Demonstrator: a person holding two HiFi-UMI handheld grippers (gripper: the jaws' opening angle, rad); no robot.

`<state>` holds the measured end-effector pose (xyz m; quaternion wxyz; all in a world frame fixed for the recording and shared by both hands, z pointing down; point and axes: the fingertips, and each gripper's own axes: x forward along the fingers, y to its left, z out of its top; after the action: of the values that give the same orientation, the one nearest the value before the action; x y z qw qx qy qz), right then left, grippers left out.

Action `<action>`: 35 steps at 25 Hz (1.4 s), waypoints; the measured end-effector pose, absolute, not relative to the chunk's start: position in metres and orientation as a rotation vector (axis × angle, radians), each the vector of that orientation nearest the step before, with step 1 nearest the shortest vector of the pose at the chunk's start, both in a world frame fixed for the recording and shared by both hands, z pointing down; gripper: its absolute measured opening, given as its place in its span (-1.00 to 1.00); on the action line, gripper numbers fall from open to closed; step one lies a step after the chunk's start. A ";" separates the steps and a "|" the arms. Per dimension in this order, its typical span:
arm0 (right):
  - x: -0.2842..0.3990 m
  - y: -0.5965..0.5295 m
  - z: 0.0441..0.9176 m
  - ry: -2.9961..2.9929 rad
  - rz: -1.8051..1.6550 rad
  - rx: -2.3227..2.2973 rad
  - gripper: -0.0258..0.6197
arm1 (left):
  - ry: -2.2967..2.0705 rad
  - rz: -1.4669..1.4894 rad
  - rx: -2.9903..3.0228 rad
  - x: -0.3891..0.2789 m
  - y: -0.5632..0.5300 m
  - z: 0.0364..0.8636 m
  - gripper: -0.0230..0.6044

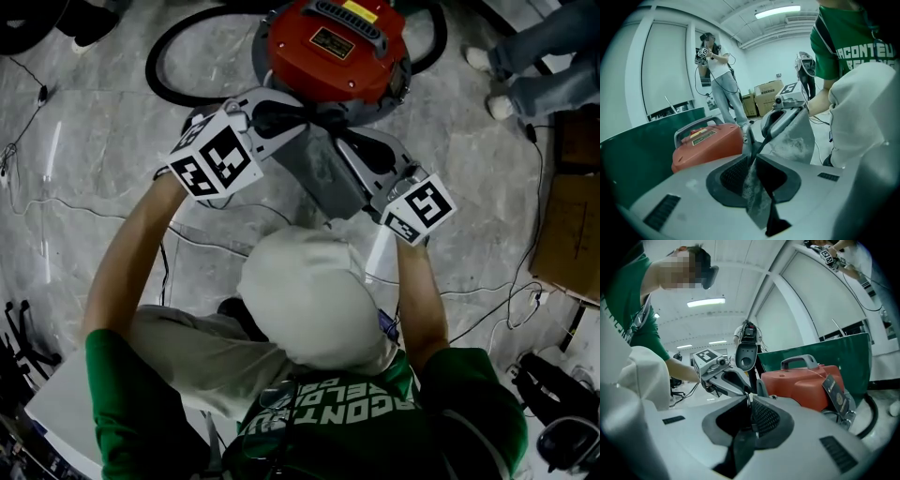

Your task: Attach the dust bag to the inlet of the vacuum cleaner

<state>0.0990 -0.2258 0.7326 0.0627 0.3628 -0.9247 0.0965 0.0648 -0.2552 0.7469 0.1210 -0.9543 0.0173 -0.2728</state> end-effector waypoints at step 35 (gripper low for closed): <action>0.015 -0.201 0.426 -2.404 0.486 1.300 -0.89 | 0.426 -0.525 -3.245 -0.029 -0.214 0.435 -0.91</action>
<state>0.0151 -0.2011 0.4263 0.1815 0.4606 -0.8516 0.1723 -0.0292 -0.2141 0.4346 -0.0863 -0.9753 0.1282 -0.1579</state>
